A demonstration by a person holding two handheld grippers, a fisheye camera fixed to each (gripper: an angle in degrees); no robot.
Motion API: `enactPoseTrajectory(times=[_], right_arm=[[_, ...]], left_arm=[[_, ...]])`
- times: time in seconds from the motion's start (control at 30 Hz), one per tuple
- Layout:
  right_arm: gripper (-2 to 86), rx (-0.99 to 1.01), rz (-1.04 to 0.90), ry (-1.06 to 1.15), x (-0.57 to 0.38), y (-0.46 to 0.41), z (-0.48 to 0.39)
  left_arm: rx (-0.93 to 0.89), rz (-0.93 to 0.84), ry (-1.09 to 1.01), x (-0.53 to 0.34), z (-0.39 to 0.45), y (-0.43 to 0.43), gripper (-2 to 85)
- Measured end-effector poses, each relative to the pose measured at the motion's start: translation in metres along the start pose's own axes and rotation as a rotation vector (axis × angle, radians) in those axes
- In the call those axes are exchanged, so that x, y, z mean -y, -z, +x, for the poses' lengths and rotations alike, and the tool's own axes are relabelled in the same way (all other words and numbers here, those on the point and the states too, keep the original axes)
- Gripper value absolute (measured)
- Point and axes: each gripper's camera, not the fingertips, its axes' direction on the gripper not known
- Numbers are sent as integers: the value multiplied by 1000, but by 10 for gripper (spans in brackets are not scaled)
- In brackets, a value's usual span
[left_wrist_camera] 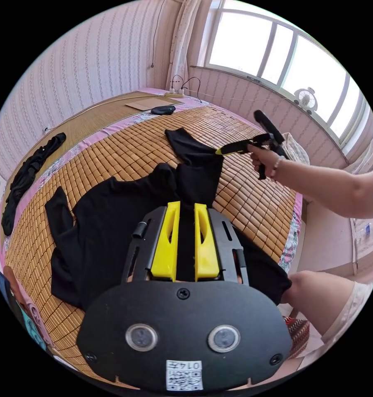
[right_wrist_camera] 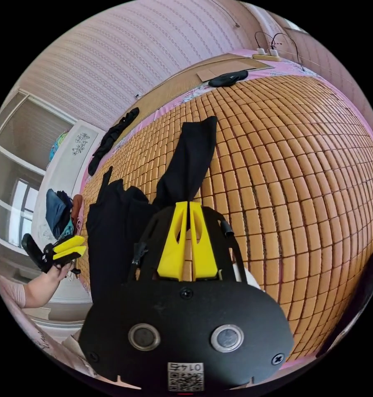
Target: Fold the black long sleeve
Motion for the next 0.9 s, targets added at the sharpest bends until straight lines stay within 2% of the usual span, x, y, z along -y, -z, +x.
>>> enactPoseTrajectory(times=[0.17,0.23,0.43,0.57,0.63,0.7,0.77,0.83,0.9], right_arm=[[29,-25,-67,-19,-75,73,-13],[44,-108,-91,-76,-92,88,2],[81,-328,-25,-177,-63,83,49],[92,-254,32,-261,-37,61,77],[57,-310,46,-325,-31,46,89],[36,-293,102,-328,-35,47,92],[18,-263,112,-354,-40,54,97],[10,-180,142,-384,-58,79,99],[7,-126,167,-398,-81,109,93]], left_arm=[[-4,-28,-18,36,-1,-25,63],[-25,-65,-18,55,-4,-48,65],[-21,-135,-66,103,1,-107,83],[31,-212,-84,122,10,-145,113],[53,-291,-78,124,13,-170,107],[86,-255,-110,123,18,-173,100],[89,-249,-109,124,19,-174,82],[53,-249,-61,125,15,-170,2],[48,-222,-38,126,13,-163,-5]])
